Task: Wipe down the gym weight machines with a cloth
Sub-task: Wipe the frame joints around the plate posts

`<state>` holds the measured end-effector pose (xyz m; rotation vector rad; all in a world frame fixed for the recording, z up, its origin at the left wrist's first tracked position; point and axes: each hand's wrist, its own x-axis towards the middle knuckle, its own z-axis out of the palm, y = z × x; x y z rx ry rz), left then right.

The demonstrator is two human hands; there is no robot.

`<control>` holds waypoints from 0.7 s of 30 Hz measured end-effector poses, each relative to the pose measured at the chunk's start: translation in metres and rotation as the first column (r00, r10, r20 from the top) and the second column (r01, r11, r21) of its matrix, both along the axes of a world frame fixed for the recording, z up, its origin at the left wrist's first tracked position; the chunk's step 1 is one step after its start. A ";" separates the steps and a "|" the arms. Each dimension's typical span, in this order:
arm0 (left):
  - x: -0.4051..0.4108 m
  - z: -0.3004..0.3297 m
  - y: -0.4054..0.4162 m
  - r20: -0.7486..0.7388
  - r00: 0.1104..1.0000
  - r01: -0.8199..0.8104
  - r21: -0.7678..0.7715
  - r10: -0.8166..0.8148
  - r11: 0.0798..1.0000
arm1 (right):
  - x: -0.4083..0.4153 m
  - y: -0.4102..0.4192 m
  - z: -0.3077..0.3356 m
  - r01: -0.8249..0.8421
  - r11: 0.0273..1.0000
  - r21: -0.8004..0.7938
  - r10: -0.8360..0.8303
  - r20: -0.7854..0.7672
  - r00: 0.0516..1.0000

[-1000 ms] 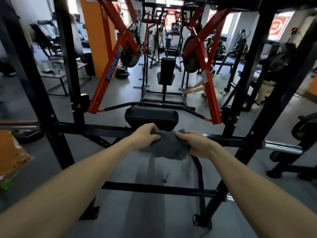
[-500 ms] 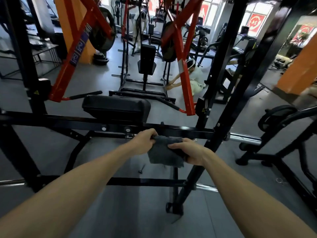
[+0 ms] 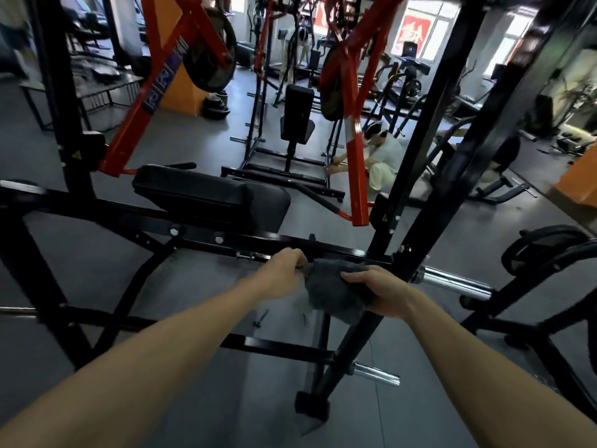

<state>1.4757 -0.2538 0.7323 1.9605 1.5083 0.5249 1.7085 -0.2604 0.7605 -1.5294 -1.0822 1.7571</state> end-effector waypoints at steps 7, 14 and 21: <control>-0.038 -0.017 0.013 -0.441 0.895 0.111 0.070 -0.069 0.991 | -0.015 0.019 -0.011 0.045 0.998 0.038 -0.044 -0.012 0.999; -0.037 -0.027 0.052 -0.657 0.745 0.303 0.183 -0.113 0.935 | -0.010 0.011 -0.032 0.298 0.954 -0.004 -0.296 0.104 0.949; -0.009 -0.068 0.076 -0.686 0.717 0.312 0.152 -0.127 0.938 | 0.012 -0.010 -0.031 0.511 0.858 0.052 -0.506 0.259 0.823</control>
